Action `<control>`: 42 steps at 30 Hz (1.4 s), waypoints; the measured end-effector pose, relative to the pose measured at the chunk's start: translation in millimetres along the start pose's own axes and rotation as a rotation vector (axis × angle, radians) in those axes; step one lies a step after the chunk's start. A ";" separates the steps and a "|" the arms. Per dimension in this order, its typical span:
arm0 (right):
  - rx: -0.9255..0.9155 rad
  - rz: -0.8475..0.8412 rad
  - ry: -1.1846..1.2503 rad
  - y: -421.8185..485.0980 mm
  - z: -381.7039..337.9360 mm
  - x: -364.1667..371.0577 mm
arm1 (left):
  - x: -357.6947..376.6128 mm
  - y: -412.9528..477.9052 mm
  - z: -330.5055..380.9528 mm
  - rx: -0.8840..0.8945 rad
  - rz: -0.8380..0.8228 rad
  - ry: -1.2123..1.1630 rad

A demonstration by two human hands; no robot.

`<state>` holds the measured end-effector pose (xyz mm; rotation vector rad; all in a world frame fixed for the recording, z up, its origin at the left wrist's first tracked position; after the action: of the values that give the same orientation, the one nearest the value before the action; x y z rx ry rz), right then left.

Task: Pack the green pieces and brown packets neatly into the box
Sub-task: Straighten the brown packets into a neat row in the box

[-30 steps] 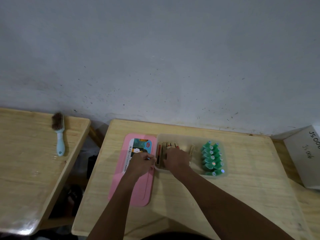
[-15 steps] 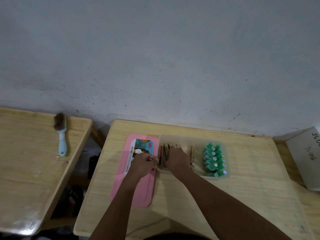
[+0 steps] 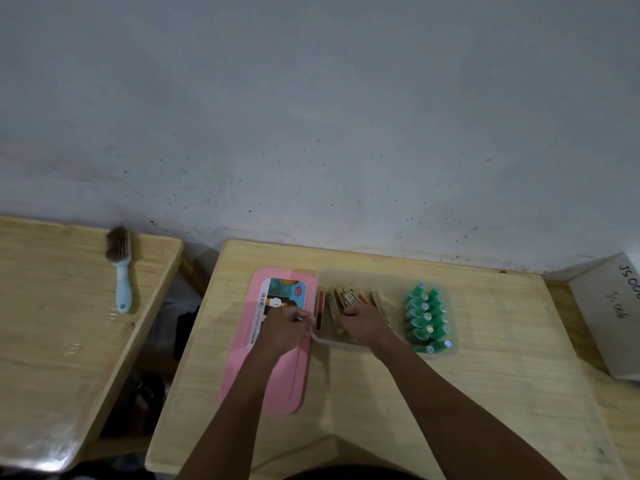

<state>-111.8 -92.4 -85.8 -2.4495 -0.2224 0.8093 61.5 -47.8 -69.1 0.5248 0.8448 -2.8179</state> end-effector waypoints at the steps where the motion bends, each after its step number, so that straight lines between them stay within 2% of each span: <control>1: -0.003 -0.003 -0.022 0.1 0.6 1.2 | -0.1 -0.2 0.0 0.004 0.005 0.000; 8: -0.076 0.159 -0.168 -5.0 -2.6 -3.4 | 0.3 -0.7 -0.5 0.003 0.005 -0.009; 20: -0.111 0.226 -0.331 -2.5 -3.9 6.4 | 0.0 -0.9 -3.1 -0.011 0.019 0.003; 25: -0.125 0.194 -0.424 1.3 -8.7 8.8 | -0.6 -0.8 -4.3 -0.016 0.028 0.010; 33: -0.270 0.000 -0.373 10.0 -14.3 23.6 | -1.0 0.5 -3.7 -0.003 0.024 -0.003; 35: -0.256 0.048 -0.299 7.3 -14.1 14.9 | -0.5 1.0 -3.8 0.000 0.017 -0.013; 37: -0.223 0.175 -0.317 2.5 -12.1 -1.0 | -0.4 0.5 -3.9 0.001 0.012 -0.012; 40: -0.262 0.353 -0.547 -11.0 -15.3 -23.7 | -0.3 -0.1 -3.6 -0.003 0.007 -0.028; 42: -0.287 0.411 -0.668 -17.1 -15.1 -32.4 | -0.1 -0.5 -2.4 -0.006 0.006 -0.030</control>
<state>-128.7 -95.1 -50.1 -2.4241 -0.0744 1.8834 62.2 -46.0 -70.6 0.4814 0.8442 -2.8099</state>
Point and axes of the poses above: each hand's wrist, its own y-axis towards the middle knuckle, its own x-axis out of the palm, z = x × y, the point moved 7 cm from there along y, towards the middle knuckle, and after that the axes turned 4 degrees about z, right-handed, at the moved point
